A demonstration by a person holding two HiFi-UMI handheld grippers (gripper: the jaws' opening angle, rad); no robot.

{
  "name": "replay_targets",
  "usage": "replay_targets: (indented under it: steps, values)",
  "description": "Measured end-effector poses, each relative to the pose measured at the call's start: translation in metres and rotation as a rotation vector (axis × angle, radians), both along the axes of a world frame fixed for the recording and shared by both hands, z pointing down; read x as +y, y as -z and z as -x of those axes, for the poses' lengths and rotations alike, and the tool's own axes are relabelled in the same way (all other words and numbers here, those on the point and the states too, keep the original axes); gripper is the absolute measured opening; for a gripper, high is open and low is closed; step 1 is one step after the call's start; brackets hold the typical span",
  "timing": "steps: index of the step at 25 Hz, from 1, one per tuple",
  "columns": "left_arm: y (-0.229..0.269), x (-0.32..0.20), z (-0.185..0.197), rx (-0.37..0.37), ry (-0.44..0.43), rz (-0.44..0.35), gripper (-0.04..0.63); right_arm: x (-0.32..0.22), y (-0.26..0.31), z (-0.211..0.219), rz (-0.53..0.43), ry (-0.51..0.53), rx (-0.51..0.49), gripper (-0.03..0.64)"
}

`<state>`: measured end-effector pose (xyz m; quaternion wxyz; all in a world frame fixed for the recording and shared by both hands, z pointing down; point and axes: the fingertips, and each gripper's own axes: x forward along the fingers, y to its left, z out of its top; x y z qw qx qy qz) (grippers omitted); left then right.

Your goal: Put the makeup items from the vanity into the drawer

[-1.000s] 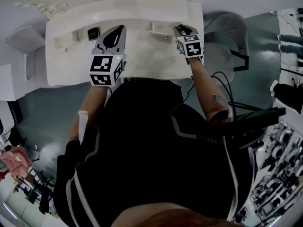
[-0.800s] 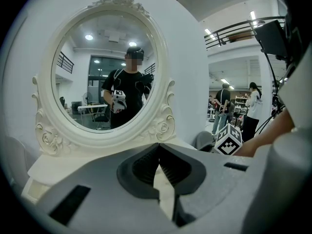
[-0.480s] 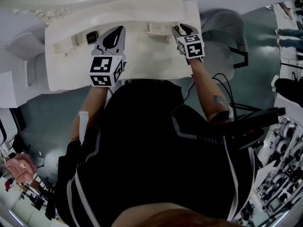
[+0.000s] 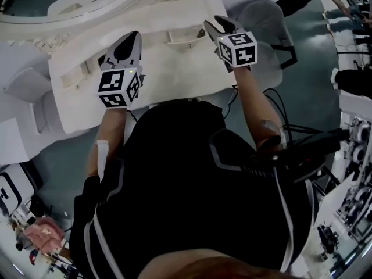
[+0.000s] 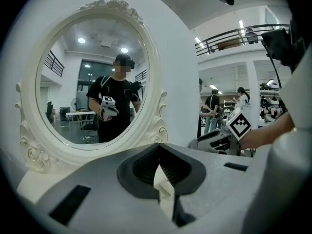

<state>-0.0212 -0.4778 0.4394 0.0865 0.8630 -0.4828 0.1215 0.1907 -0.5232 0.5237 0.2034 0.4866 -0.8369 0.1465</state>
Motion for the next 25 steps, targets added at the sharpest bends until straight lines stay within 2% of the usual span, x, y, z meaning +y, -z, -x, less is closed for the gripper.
replay_targets:
  steps: [6,10,14,20,25]
  values:
    - [0.032,-0.008,-0.003,0.048,-0.069,-0.037,0.003,0.003,0.079,-0.017,-0.134,-0.075,-0.081,0.118]
    - [0.054,-0.012,0.003,0.042,-0.075,-0.063,0.003,0.012,0.127,-0.018,-0.21,-0.09,-0.116,0.085]
    - [0.073,-0.017,0.009,0.056,-0.075,-0.094,0.003,0.024,0.162,-0.015,-0.263,-0.076,-0.104,0.072]
    - [0.092,-0.021,0.017,0.077,-0.086,-0.142,0.003,0.041,0.198,-0.015,-0.324,-0.112,-0.125,0.025]
    - [0.106,-0.018,0.018,0.05,-0.086,-0.2,0.003,0.052,0.224,-0.013,-0.372,-0.105,-0.107,0.006]
